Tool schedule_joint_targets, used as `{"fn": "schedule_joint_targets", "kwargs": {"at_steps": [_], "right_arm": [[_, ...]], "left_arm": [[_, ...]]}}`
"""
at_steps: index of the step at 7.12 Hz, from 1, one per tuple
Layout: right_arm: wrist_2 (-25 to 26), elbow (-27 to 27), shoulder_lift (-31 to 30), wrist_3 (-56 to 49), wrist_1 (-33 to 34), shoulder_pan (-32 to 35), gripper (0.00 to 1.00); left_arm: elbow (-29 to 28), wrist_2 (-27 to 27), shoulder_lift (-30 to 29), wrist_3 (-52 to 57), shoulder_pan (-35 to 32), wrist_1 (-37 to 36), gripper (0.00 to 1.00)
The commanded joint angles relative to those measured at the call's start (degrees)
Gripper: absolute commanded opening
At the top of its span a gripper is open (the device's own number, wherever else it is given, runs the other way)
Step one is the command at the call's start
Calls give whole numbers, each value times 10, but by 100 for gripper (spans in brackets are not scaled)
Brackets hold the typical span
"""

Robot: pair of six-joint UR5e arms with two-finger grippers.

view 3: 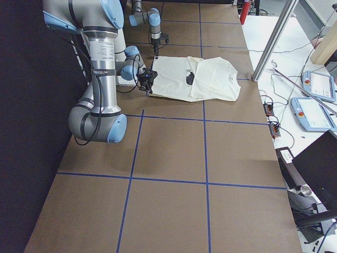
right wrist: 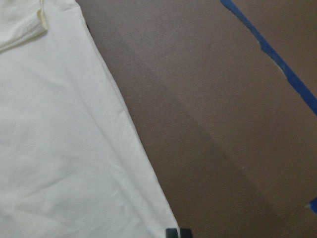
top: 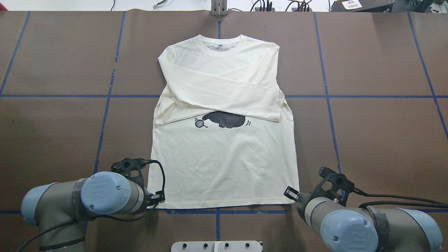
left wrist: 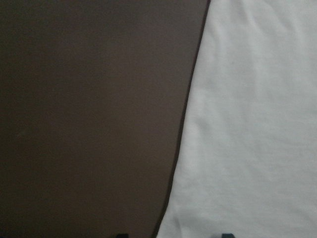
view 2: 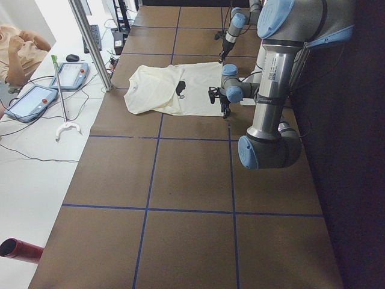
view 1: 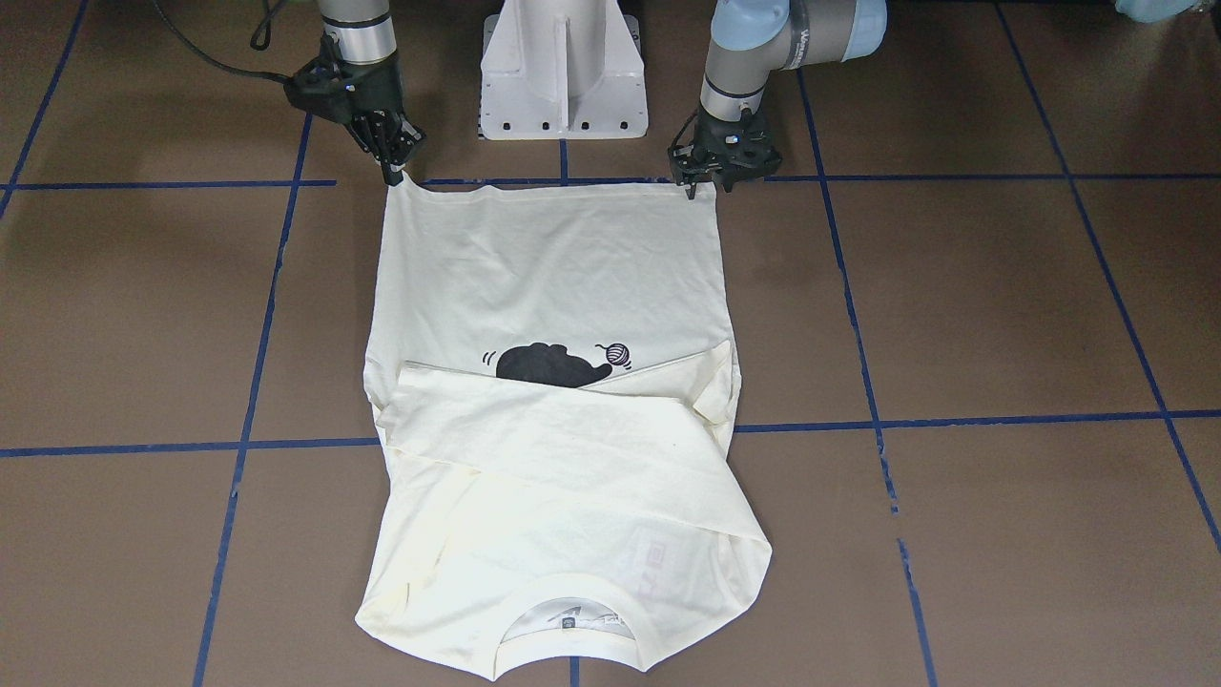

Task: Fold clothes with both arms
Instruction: 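Lift the hem with both grippers and fold it up to the collar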

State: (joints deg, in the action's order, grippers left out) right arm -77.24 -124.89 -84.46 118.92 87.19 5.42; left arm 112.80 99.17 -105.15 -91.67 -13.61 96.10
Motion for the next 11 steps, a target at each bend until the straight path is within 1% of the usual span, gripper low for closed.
{"fn": "schedule_joint_targets", "kwargs": {"at_steps": [1,3,4,5,6,7,8,9,10,11], "right_arm": [[1,0,0,1,0,-2,0],[2,0,0,1,0,-3,0],[2,-3,1,1,0,-7,0],[2,-37,-5,1,2,-21,0],[1,-97,-42,2,20,-58,0],[0,-134,-78,2,24,-78,0],[2,-146,-78,1,23,-60,0],[-2,-141,-44,-13,25,-18,0],[-3,-111,18,-71,25,44,0],[-25,-48,77,-130,28,116,0]], "left_arm": [[-1,2,0,-1,0,0,0],[7,10,-5,-30,1,-4,0],[28,23,-8,-36,-4,-7,0],[89,23,19,-43,-7,-12,0],[140,23,47,-80,-5,-19,0],[157,23,55,-100,-1,-19,0],[179,26,61,-90,-8,-19,0],[175,20,52,-82,-22,-16,0],[144,24,5,-33,-92,-14,0],[69,23,-59,-1,-151,-16,0]]}}
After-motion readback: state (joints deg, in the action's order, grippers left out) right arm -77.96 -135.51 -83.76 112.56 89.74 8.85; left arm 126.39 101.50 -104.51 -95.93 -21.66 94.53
